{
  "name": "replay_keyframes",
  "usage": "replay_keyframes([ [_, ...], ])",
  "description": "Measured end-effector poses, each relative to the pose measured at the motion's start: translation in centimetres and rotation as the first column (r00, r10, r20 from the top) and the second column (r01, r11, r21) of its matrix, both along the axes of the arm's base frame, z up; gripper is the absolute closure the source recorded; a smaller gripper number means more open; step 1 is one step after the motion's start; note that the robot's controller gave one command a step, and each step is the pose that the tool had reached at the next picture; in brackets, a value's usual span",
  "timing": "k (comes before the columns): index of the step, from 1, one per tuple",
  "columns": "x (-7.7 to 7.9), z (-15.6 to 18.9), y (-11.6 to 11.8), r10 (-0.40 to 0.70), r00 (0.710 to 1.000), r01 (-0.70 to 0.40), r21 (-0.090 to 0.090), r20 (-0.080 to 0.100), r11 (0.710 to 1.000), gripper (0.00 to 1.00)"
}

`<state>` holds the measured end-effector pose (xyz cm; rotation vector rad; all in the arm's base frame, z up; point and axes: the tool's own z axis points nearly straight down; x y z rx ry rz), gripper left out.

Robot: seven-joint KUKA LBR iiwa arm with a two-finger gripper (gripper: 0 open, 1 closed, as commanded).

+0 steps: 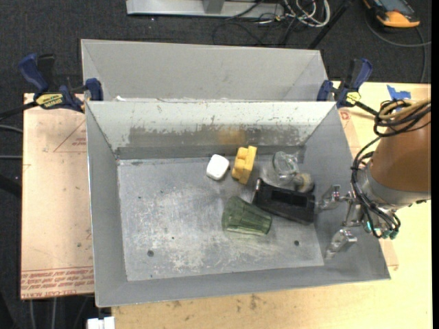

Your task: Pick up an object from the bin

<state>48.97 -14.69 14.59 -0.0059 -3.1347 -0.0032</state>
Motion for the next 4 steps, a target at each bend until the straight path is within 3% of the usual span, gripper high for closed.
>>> replay_keyframes([
  [1, 0.2, 0.4, 0.1, 0.004, 1.0, -0.004, -0.002, 0.007, 1.0, 0.0],
  [2, 6.0, -5.5, 6.3, 0.098, 0.995, -0.098, -0.004, 0.02, 0.995, 1.0],
  [3, 6.0, -5.5, 6.3, 0.098, 0.995, -0.098, -0.004, 0.02, 0.995, 1.0],
  [4, 6.1, -1.4, 5.8, 0.079, 0.997, -0.079, 0.001, -0.002, 0.997, 1.0],
])
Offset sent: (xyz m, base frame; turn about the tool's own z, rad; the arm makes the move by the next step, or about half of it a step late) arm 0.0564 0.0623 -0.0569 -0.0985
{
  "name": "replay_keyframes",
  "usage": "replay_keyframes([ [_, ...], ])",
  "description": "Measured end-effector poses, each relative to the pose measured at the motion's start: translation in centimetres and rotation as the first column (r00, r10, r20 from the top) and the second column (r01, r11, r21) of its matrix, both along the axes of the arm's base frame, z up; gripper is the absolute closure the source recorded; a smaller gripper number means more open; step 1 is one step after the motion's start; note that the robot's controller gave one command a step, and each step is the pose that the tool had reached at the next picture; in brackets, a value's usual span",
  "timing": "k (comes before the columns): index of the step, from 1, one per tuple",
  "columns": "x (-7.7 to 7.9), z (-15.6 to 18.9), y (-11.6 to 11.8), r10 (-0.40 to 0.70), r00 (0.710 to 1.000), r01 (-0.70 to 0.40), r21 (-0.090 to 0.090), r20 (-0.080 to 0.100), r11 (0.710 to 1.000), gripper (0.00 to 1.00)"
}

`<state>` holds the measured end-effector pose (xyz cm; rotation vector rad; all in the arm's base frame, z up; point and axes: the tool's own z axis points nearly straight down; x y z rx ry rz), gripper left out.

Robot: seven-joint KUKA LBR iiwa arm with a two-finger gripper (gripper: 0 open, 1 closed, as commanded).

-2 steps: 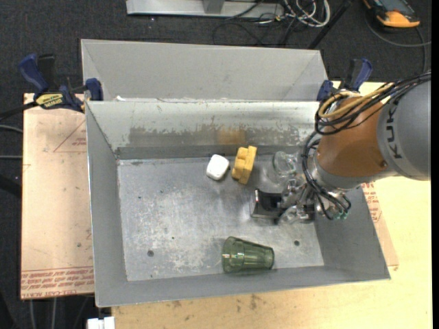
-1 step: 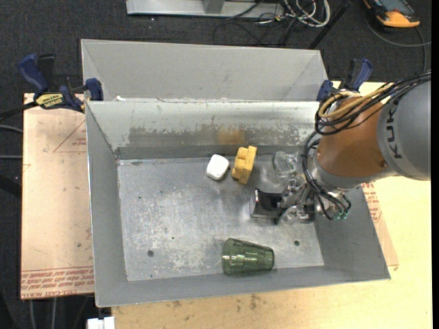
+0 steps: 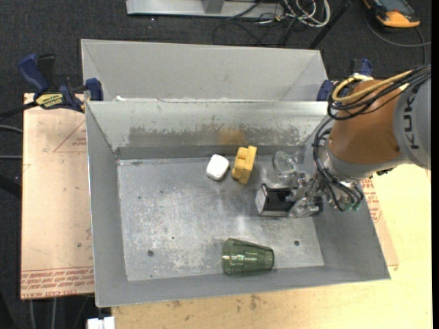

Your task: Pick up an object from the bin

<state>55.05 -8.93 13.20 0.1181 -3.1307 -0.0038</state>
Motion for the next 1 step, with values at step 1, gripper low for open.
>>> replay_keyframes([
  [1, 1.27, 12.67, -1.58, 0.006, 1.0, -0.006, -0.001, 0.005, 1.0, 1.0],
])
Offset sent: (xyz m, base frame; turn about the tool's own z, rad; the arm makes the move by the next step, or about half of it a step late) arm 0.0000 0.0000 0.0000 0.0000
